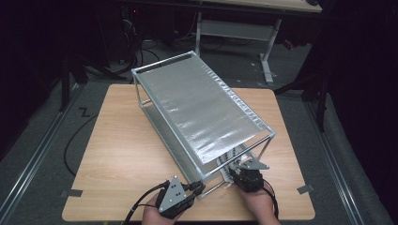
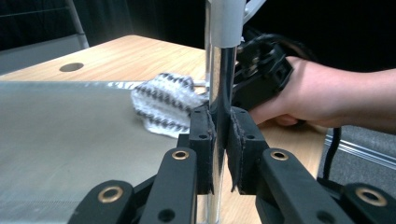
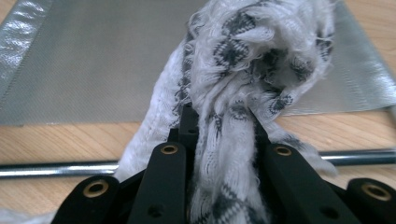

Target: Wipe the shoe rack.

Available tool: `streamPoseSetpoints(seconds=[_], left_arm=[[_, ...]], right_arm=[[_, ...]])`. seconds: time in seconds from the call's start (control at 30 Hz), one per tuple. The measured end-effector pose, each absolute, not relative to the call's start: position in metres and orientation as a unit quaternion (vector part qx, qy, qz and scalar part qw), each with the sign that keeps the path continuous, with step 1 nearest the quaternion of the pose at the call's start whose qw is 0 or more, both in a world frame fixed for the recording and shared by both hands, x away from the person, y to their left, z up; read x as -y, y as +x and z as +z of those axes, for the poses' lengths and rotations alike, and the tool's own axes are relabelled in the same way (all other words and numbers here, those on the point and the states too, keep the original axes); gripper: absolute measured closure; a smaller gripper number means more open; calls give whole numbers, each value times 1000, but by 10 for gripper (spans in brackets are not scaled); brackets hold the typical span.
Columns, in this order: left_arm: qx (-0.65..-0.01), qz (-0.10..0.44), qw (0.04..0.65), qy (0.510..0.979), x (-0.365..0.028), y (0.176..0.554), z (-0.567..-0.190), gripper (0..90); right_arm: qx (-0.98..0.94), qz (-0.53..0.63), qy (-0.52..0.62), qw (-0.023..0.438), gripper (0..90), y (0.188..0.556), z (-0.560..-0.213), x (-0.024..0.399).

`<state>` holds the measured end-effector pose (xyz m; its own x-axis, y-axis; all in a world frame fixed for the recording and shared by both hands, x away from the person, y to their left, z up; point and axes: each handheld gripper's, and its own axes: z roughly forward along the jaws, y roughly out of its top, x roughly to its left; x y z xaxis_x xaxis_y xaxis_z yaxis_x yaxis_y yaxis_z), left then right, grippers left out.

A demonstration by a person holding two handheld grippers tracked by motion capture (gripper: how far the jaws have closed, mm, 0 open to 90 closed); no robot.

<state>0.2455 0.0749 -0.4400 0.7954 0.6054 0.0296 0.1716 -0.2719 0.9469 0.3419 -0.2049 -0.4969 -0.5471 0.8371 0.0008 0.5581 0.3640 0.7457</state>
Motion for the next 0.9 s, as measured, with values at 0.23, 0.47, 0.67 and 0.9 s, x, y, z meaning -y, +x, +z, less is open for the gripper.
streamPoseSetpoints(seconds=[0.23,0.47,0.67,0.9], left_arm=[[-251,193,558,767,-87,252,-443,809],[-251,194,563,763,-86,250,-444,809],[-243,189,566,765,-85,248,-444,809],[-241,187,566,766,-84,248,-444,807]], right_arm=[[-783,383,435,226,760,311,-473,233],[-777,379,450,224,756,301,-475,254],[-787,396,423,212,750,292,-478,239],[-815,402,378,177,746,283,-488,203]])
